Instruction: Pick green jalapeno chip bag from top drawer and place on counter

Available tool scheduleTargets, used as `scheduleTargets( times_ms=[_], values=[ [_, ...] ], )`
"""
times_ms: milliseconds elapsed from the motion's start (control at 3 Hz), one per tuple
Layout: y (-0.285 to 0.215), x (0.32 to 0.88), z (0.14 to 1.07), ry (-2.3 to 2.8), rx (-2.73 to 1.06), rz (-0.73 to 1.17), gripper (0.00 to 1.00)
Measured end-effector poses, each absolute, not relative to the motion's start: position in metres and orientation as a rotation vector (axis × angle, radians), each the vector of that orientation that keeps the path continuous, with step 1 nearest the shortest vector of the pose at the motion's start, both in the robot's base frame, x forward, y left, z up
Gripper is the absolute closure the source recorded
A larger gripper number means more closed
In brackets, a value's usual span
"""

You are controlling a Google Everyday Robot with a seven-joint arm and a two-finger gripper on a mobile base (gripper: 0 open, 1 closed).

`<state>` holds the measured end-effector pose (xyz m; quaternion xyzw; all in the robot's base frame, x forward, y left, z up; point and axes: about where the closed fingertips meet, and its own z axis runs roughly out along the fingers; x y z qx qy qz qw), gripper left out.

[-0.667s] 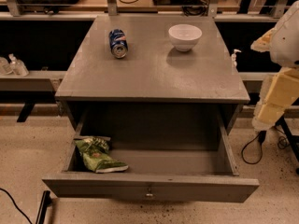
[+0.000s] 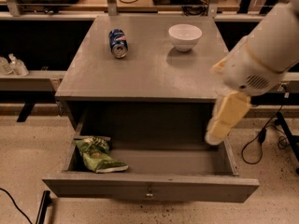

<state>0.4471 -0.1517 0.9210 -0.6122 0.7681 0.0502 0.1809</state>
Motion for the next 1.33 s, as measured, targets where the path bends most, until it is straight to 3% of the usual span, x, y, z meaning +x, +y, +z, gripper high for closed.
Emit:
scheduleTargets(
  times_ms=[333,1000,1333],
  values=[
    [-0.074,0.445,0.865,2.131,-1.771,0.309,0.00],
    [-0.055,0.450,0.842,2.166,-1.714,0.410,0.00],
    [-0.009,0.466,0.805,2.245,-1.639,0.537,0.00]
  ],
)
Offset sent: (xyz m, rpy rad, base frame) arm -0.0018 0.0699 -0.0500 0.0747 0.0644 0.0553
